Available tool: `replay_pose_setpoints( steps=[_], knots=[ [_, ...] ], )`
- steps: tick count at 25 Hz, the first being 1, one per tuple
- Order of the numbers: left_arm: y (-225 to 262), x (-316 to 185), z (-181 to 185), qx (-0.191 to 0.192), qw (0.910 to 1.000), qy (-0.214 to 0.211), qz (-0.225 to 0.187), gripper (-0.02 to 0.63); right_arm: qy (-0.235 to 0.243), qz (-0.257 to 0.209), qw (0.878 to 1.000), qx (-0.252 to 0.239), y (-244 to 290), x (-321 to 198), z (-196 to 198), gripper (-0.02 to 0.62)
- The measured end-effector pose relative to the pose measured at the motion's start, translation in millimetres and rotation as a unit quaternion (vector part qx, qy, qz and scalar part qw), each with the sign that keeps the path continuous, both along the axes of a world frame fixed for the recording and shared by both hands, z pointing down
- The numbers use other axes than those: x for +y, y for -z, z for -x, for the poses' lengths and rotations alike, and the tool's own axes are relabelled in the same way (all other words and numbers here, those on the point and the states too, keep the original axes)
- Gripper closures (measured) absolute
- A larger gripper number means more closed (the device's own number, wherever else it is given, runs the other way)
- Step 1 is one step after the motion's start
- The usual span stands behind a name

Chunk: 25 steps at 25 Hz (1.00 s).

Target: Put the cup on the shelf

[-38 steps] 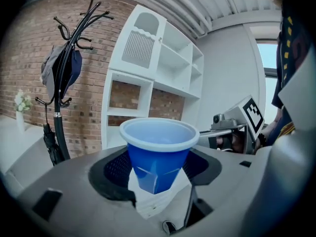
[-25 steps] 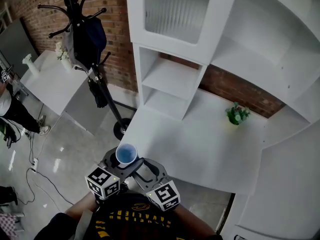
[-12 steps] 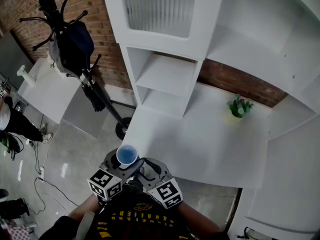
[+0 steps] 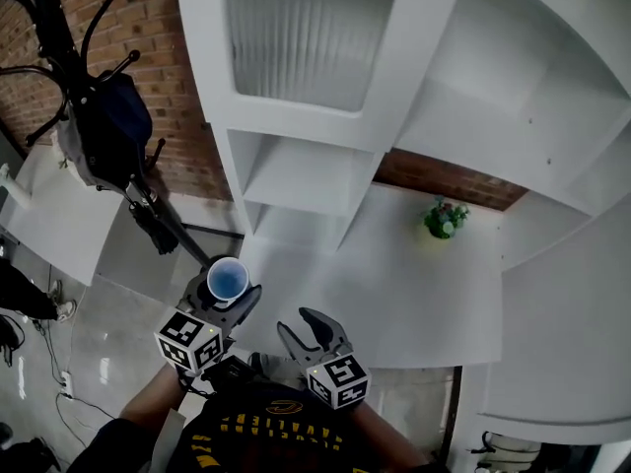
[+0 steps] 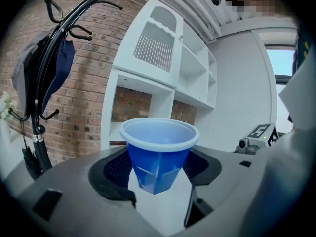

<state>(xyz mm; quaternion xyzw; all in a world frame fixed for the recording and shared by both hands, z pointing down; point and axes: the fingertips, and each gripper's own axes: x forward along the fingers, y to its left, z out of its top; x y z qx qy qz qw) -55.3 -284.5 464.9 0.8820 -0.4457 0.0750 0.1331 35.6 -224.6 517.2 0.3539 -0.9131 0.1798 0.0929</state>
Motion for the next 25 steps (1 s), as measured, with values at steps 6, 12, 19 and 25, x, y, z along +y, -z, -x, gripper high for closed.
replay_pose_setpoints(
  steps=[6,12,19,25],
  knots=[
    [0.8,-41.1,-3.1,-0.008,0.9996,-0.020,-0.016,0.310,-0.046,0.024,0.999,0.003,-9.6,-5.8,-12.1,0.391],
    [2.3,-83.6,-34.6,-0.014,0.9981,-0.048,-0.037,0.310,-0.105,0.029,0.994,0.009,-13.9,-5.7,-46.0,0.391],
    [8.9,-129.2,-83.0,-0.012,0.9952,-0.082,-0.052,0.310,-0.160,0.043,0.986,0.011,-20.3,3.3,-82.0,0.391],
    [15.8,-161.1,-113.3,-0.019,0.9932,-0.094,-0.067,0.310,-0.192,0.049,0.980,0.020,-23.2,13.7,-108.7,0.391]
  ],
)
